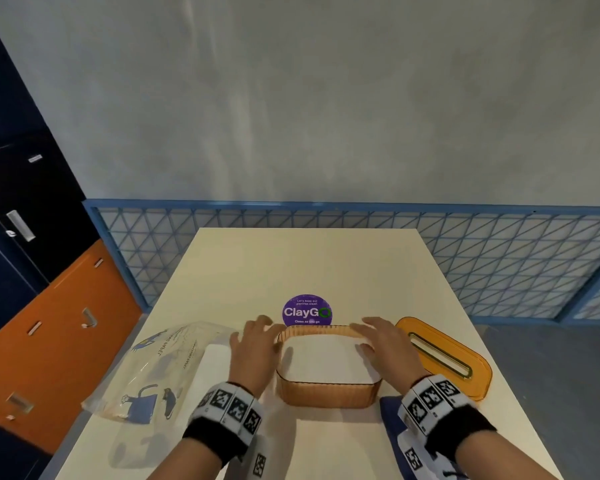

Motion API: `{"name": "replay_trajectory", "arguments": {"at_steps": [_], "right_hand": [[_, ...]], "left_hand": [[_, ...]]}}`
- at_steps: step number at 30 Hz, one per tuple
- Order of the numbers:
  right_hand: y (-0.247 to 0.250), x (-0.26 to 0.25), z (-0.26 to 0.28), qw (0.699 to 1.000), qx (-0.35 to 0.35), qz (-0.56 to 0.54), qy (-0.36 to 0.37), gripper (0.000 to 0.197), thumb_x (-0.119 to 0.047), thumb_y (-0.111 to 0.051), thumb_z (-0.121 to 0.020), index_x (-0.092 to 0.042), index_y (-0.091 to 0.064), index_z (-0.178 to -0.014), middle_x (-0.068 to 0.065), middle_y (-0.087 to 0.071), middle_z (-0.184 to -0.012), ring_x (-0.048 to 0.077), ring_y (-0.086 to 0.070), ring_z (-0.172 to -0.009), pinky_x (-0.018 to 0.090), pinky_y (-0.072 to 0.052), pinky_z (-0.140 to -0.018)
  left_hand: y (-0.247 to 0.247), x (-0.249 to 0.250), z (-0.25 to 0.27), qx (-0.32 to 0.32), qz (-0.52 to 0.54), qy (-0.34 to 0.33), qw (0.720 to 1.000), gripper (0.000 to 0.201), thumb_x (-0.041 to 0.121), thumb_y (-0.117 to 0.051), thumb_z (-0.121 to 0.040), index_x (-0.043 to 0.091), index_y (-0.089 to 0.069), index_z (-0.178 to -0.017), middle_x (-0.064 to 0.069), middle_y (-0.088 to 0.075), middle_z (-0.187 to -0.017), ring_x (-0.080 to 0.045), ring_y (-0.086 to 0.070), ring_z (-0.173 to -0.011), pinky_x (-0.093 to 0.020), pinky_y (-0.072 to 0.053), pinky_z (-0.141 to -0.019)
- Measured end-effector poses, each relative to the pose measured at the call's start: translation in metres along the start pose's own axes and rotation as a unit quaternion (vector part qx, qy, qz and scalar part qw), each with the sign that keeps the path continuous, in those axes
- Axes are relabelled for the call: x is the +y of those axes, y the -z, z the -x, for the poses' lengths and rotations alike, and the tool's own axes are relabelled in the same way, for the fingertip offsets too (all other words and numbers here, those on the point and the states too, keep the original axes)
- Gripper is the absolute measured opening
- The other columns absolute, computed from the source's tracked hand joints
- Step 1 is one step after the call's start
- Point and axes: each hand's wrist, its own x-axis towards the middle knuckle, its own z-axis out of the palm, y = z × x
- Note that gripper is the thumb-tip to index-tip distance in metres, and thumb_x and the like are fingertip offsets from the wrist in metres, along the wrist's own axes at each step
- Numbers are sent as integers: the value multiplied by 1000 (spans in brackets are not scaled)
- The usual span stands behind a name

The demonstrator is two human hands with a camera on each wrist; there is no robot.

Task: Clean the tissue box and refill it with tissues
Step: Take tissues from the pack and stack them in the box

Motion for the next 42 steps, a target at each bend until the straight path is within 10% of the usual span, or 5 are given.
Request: {"name": "replay_trajectory", "arguments": {"at_steps": [2,7,12,27,42], "right_hand": [[0,7,5,995,-1,-89,-36,51,-22,-41,-99,-26,-25,-147,3,-36,-149,18,-37,-135,28,-32,-108],[-1,11,1,970,-119,-180,-115,59,-17,-32,-102,-18,1,-151,17,-57,-125,22,-55,-100,26,-43,-82],[-5,17,-4,957,-134,-206,-153,52,-14,-27,-102,-18,-10,-151,16,-48,-139,29,-51,-120,30,-41,-97],[-10,15,-5,961,-133,-176,-164,54,-11,-27,-101,-20,-7,-151,15,-56,-111,18,-47,-90,20,-40,-64],[-8,13,-5,961,-140,-173,-162,53,-13,-25,-102,-20,-7,-151,16,-57,-115,19,-50,-91,20,-40,-67]], "left_hand": [[-2,-27,8,44,50,98,993,35,21,-46,-96,24,-52,-130,-2,-48,-132,-21,-45,-122,-35,-40,-97],[-23,-63,16,-149,29,255,955,46,34,-43,-97,7,-38,-135,-16,-36,-141,-29,-43,-128,-33,-38,-104],[-42,-64,16,-193,-32,242,950,56,52,-48,-91,9,-48,-127,-13,-45,-134,-23,-52,-120,-29,-43,-98],[-51,-58,15,-181,-52,241,952,43,39,-43,-95,8,-50,-124,-11,-49,-129,-23,-53,-118,-30,-43,-101],[-49,-56,15,-184,-89,216,955,37,22,-30,-101,8,-43,-132,-10,-42,-137,-24,-43,-129,-32,-38,-109]]}}
